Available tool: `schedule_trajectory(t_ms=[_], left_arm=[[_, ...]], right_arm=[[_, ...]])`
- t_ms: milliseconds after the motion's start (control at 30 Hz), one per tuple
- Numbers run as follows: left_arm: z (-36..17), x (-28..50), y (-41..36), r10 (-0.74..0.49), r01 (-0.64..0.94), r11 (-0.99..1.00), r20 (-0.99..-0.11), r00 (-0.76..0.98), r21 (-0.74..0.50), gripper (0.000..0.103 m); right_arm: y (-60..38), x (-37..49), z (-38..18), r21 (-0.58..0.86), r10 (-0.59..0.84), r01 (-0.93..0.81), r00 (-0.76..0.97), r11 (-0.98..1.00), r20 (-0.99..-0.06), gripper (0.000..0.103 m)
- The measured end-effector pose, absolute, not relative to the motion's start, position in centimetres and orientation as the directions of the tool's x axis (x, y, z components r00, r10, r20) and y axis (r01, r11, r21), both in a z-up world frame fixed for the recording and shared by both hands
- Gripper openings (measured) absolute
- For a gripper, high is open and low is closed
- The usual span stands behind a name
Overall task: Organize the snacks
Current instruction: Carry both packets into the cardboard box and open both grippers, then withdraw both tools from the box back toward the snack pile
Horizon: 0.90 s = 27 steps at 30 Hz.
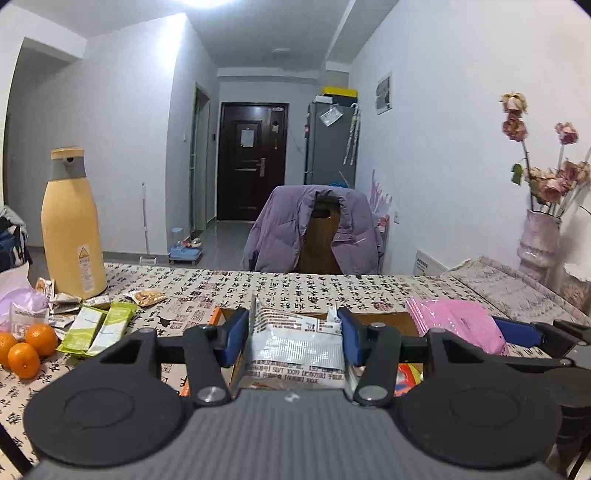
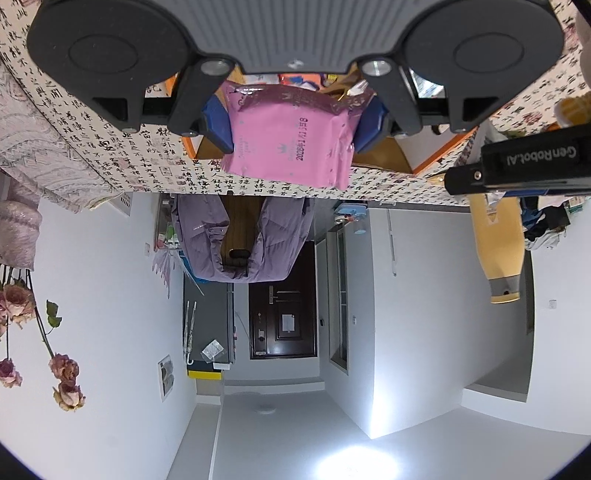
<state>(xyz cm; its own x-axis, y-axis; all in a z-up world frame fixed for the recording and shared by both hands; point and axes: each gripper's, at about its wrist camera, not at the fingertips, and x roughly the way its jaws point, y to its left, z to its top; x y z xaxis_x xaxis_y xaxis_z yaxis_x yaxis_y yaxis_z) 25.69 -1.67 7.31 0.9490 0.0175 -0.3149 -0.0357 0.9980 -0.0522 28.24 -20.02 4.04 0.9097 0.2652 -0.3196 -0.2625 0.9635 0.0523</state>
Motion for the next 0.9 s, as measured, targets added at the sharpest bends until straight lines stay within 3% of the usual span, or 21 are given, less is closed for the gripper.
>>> schedule_trajectory(t_ms=[300, 667, 733, 767, 800, 867, 900], left_arm=[[5.2, 30.7, -1.0, 0.079, -0.108, 0.992, -0.361, 0.929, -0.058, 0.053], [2.7, 31.9, -0.8, 0.074, -0.1, 0.994, -0.409, 0.909, -0.042, 0.053], [2.5, 31.8, -0.8, 0.062, -0.09, 0.995, -0.409, 0.91, -0.049, 0.057], [2.3, 31.9, -0.7, 0.046, -0.076, 0.996, -0.41, 0.911, -0.056, 0.059], [2.2, 31.8, -0.6, 0.042, -0.071, 0.996, -0.411, 0.911, -0.056, 0.063], [2.0, 31.8, -0.4, 0.038, -0.069, 0.996, -0.411, 0.911, -0.061, 0.076], [2.0, 31.7, -0.2, 0.038, -0.072, 0.995, -0.407, 0.913, -0.068, 0.084]], right_arm=[[-19.2, 32.6, 1.7, 0.062, 0.245, -0.238, 0.904, 0.969, -0.352, 0.07], [-19.5, 33.6, -0.2, 0.072, 0.237, -0.227, 0.885, 0.971, -0.401, 0.07], [-19.6, 33.8, -0.3, 0.071, 0.234, -0.225, 0.883, 0.972, -0.406, 0.072], [-19.7, 33.7, -0.3, 0.067, 0.229, -0.221, 0.886, 0.973, -0.403, 0.074], [-19.7, 33.7, -0.3, 0.063, 0.226, -0.219, 0.887, 0.974, -0.403, 0.087], [-20.0, 33.6, -0.5, 0.079, 0.237, -0.224, 0.886, 0.971, -0.4, 0.103], [-20.2, 33.4, -0.5, 0.083, 0.237, -0.222, 0.887, 0.971, -0.397, 0.103]])
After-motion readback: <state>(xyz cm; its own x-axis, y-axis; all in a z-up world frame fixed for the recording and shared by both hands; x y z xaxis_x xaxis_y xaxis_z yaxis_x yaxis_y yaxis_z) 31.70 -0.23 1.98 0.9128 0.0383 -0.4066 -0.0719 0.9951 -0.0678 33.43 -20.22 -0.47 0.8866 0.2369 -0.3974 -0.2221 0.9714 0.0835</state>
